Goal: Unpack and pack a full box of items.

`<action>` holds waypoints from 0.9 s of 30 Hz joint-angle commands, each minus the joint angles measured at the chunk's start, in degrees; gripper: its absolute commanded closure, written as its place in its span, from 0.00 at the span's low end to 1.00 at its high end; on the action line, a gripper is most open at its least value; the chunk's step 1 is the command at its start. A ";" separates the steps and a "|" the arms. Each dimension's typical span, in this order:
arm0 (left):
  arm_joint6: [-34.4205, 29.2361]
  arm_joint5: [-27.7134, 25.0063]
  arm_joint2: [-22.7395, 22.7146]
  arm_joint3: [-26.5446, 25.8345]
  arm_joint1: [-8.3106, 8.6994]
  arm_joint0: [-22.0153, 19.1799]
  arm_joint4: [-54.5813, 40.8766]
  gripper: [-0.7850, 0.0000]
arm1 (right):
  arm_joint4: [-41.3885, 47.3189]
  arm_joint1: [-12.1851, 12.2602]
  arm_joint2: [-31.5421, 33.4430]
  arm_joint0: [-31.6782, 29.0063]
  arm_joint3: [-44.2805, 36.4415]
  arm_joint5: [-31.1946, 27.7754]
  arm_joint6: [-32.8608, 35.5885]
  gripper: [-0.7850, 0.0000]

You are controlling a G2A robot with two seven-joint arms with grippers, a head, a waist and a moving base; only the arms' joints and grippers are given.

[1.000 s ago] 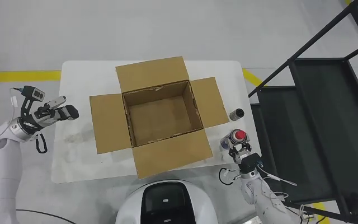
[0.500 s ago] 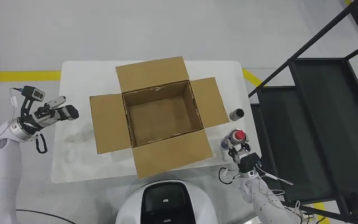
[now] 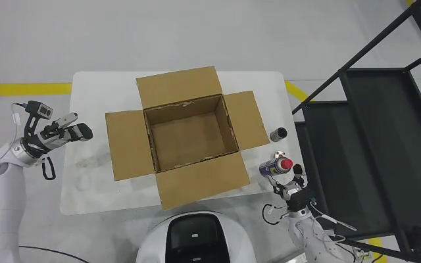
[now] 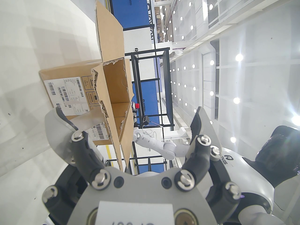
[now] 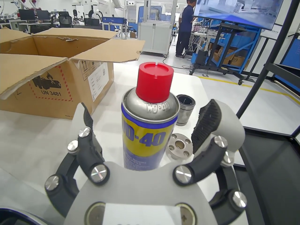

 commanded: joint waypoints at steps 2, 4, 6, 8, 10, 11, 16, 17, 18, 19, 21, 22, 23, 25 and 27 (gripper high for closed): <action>0.00 0.00 0.00 0.00 0.00 0.00 0.00 0.00 | -0.29 0.71 2.14 -3.91 -4.53 -1.02 6.12 0.00; 0.00 0.00 0.00 0.00 0.00 0.00 0.00 0.00 | -0.26 1.04 3.39 -5.81 -6.99 -1.43 8.63 0.00; 0.00 0.00 0.00 0.00 0.00 0.00 0.00 0.00 | -0.73 1.27 4.13 -6.70 -8.75 -1.59 10.62 0.00; 0.00 0.00 0.00 0.00 0.00 0.00 0.00 0.00 | -0.68 1.31 4.18 -6.69 -9.25 -2.03 13.49 0.00; 0.00 0.00 0.00 0.00 0.00 0.00 0.00 0.00 | -0.35 1.20 3.82 -5.95 -9.19 -2.21 15.09 0.00; 0.00 0.00 0.00 0.00 0.00 0.00 0.00 0.00 | -0.52 1.14 3.44 -5.34 -8.69 -2.27 16.23 0.00; 0.00 0.00 0.00 0.00 0.00 0.00 0.00 0.00 | -0.70 0.79 1.95 -2.02 -5.67 -2.51 19.83 0.00; 0.00 0.00 0.00 0.00 0.00 0.00 0.00 0.00 | -0.42 0.67 1.50 -1.49 -5.07 -2.91 20.51 0.00; 0.00 0.00 0.00 0.00 0.00 0.00 0.00 0.00 | -0.60 0.61 1.29 -0.87 -4.69 -2.65 20.85 0.00; 0.00 0.00 0.00 0.00 0.00 0.00 0.00 0.00 | 0.15 0.48 1.17 -0.46 -4.33 -2.40 20.86 0.00; 0.00 0.00 0.00 0.00 0.00 0.00 0.00 0.00 | 0.30 0.34 0.73 0.10 -3.97 -2.31 20.96 0.00; 0.00 0.00 0.00 0.00 0.00 0.00 0.00 0.00 | 0.58 0.28 0.61 0.28 -3.82 -2.49 20.75 0.07; 0.00 0.00 0.00 0.00 0.00 0.00 0.00 0.00 | 0.81 0.23 0.54 0.46 -3.59 -2.66 20.64 0.52; 0.00 0.00 0.00 0.00 0.00 0.00 0.00 0.00 | 0.83 0.19 0.49 0.88 -3.32 -2.62 20.26 1.00; 0.00 0.00 0.00 0.00 0.00 0.00 0.00 0.00 | 1.19 0.13 0.58 1.18 -3.07 -2.41 19.93 1.00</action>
